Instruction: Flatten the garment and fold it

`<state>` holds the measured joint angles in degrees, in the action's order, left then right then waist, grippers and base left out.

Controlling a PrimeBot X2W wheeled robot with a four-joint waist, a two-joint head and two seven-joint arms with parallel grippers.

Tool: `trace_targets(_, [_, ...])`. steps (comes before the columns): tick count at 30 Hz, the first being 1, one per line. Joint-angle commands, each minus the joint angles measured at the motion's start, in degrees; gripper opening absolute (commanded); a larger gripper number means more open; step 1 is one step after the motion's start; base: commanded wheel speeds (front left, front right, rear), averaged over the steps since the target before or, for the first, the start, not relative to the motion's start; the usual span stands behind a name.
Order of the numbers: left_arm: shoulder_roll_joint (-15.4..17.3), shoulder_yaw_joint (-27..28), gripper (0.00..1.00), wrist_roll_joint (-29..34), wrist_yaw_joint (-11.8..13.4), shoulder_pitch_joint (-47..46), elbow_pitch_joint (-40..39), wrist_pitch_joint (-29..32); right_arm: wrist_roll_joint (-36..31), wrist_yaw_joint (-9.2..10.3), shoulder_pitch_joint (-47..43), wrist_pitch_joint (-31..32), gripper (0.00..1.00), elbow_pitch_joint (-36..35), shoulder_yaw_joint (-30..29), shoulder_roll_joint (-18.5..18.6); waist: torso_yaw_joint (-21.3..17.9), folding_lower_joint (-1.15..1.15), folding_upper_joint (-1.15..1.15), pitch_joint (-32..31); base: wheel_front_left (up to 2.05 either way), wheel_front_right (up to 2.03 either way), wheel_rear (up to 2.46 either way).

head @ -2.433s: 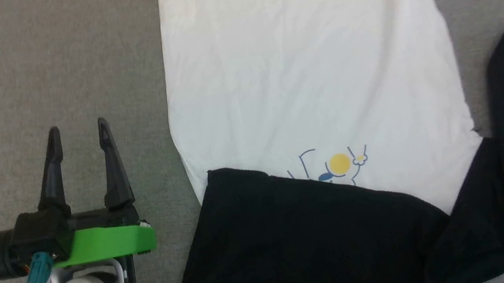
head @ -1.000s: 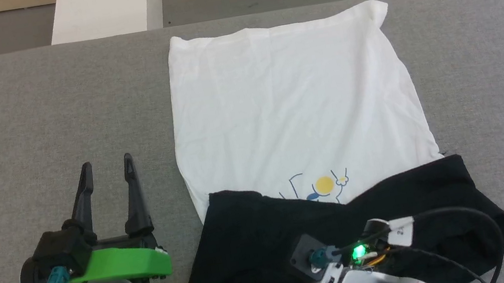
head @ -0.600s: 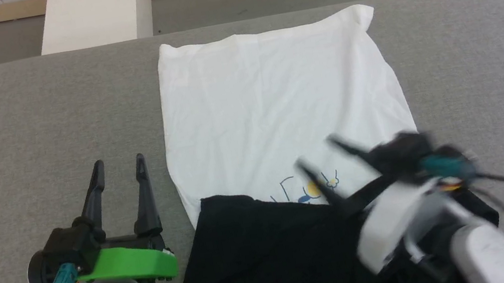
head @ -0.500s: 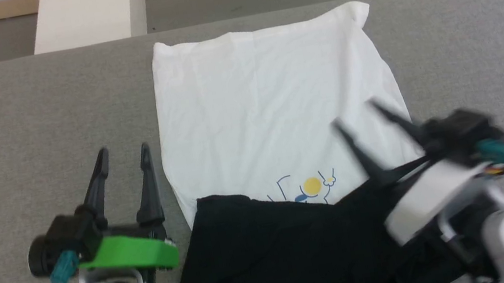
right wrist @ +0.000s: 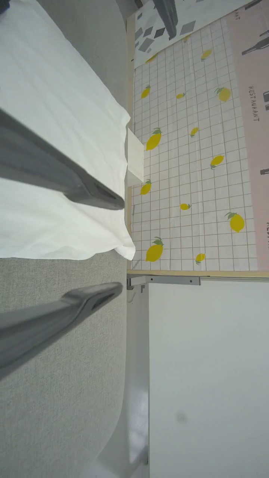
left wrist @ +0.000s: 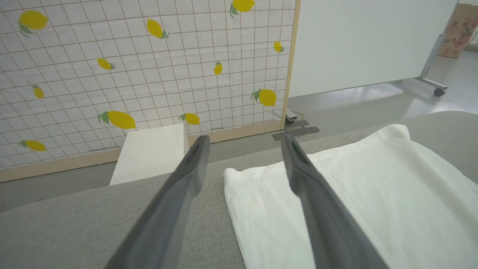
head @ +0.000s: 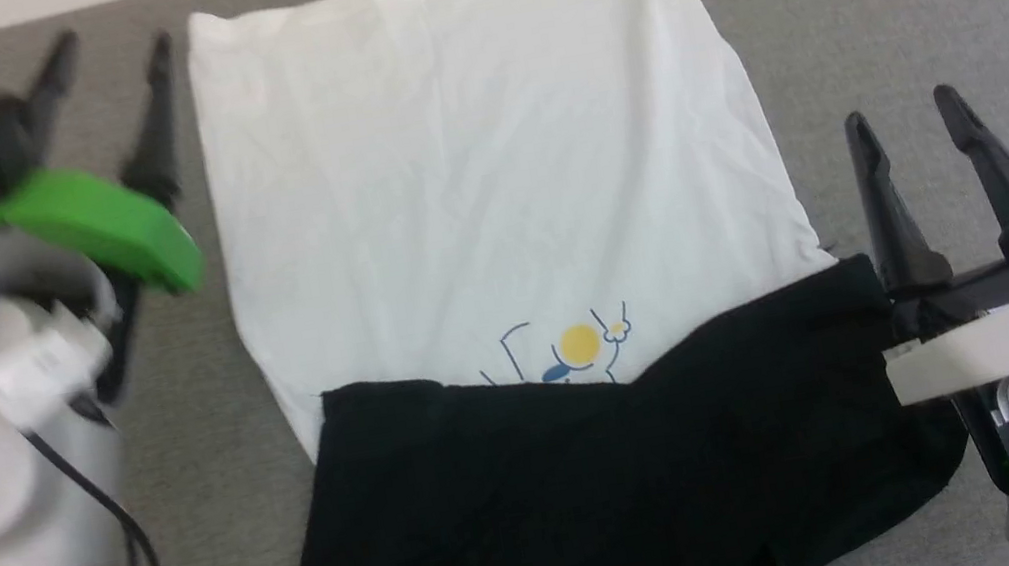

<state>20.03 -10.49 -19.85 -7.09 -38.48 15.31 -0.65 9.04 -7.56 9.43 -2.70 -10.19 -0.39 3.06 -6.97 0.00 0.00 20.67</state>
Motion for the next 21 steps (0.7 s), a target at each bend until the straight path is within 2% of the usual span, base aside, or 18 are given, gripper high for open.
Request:
trace_targets(1, [1.2, 0.1, 1.0, -1.2, -0.4, -3.3, 1.2, 1.7, 0.0, 0.08, 1.3, -0.8, 1.0, 0.3, -0.1, -0.1, -4.6, 0.0, 0.0, 6.0, 0.0, 0.0, 0.0])
trace_targets(6, [5.0, 0.6, 1.0, -3.4, -0.4, -13.1, 5.6, 10.4, 1.1, 0.08, 3.6, -2.4, 1.0, 1.2, 0.4, -0.2, -8.4, 0.0, 0.0, 11.2, 0.0, 0.0, 0.0])
trace_targets(12, [8.1, -0.3, 1.0, -4.7, 0.1, -19.3, 8.3, 23.8, 2.5, 0.08, 5.0, -3.7, 1.0, 2.4, 1.5, -0.2, -11.3, 0.0, 0.0, 14.7, 0.0, 0.0, 0.0])
trace_targets(16, [9.6, 0.1, 1.0, -4.9, 2.8, -21.7, 8.5, 31.8, 3.6, 0.08, 5.6, -4.4, 1.0, 3.1, 2.6, -0.2, -12.6, 0.0, 0.0, 16.1, 0.0, 0.0, 0.0])
trace_targets(21, [11.1, 1.2, 1.0, -4.2, 8.9, -23.0, 8.2, 40.3, 4.6, 0.08, 6.1, -5.1, 1.0, 3.4, 3.7, -0.2, -13.4, 0.0, 0.0, 17.2, 0.0, 0.0, 0.0])
